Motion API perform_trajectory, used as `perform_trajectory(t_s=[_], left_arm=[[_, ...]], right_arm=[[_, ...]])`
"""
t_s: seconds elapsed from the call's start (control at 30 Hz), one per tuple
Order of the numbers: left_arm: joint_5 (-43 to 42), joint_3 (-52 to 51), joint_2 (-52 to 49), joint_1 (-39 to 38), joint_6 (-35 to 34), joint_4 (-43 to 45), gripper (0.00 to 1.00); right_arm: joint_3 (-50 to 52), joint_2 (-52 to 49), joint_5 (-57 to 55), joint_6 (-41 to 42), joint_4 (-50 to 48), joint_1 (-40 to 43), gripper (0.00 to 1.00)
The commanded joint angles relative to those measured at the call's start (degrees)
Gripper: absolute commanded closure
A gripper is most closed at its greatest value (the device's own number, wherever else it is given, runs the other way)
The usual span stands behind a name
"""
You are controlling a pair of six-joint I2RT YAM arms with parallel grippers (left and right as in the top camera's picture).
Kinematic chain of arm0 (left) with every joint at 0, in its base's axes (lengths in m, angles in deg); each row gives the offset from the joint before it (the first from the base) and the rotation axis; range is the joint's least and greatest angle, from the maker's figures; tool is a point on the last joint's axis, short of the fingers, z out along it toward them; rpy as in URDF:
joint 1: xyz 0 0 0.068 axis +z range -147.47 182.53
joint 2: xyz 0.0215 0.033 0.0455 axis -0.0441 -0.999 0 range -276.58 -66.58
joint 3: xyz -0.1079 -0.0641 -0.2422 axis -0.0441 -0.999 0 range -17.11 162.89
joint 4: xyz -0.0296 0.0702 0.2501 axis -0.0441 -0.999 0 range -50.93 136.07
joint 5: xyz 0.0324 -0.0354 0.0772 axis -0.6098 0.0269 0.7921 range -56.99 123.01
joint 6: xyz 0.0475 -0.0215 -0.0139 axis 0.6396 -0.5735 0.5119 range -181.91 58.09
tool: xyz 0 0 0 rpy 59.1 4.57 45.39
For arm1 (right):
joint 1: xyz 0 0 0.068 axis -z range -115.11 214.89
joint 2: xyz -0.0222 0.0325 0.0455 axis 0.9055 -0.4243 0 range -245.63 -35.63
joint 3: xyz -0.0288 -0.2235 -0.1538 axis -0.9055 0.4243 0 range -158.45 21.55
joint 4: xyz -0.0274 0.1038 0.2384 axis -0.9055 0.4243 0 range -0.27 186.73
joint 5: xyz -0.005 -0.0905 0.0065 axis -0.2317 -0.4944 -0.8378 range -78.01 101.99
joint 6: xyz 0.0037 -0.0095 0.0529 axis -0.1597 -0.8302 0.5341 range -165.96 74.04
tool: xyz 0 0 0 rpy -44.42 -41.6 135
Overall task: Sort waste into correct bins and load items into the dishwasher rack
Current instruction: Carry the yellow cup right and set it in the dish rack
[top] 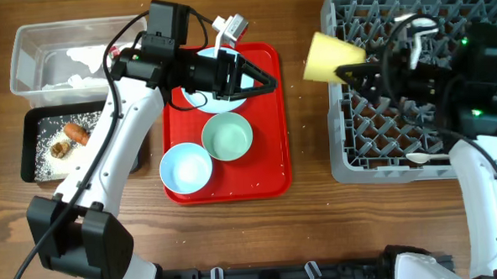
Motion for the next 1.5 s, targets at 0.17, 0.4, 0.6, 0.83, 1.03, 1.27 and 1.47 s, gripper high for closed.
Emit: perform_trajectory(t_s=[0.17,0.4,0.6,0.83,1.03,1.27,1.47], left_arm=[[25.6,0.7,0.8,0.2,0.5,-2.4,0.46],[55.1,0.7,0.8,0.2,0.5,-10.2,0.34],[62.8,0.6,0.8,0.2,0.5,-11.7,0.3],[62.8,0.6,0.8,0.2,0.5,-11.8,0.3],[62.8,0.6,0.8,0.2,0.5,-11.8,0.29],[62.8,0.6,0.8,0.2,0.5,-11.9,0.28],[62.8,0.6,0.8,0.2,0.5,-11.9,0.25]], right_arm=[[-1.2,6.3,-29.3,-5.1,23.3,3.8,0.65],[-1.9,11.4,-59.5,-4.0,44.1,3.8,0.65],[-6.2,9.3,-65.7,-2.3,52.7,3.7,0.65],[-7.3,0.5,-69.5,-0.3,57.2,-2.1,0.63],[-8.7,-8.5,-74.4,3.5,56.0,-9.5,0.6],[-8.7,-14.6,-74.9,3.4,55.1,-11.6,0.51],[-9.3,-14.2,-74.8,3.3,55.2,-11.6,0.21]])
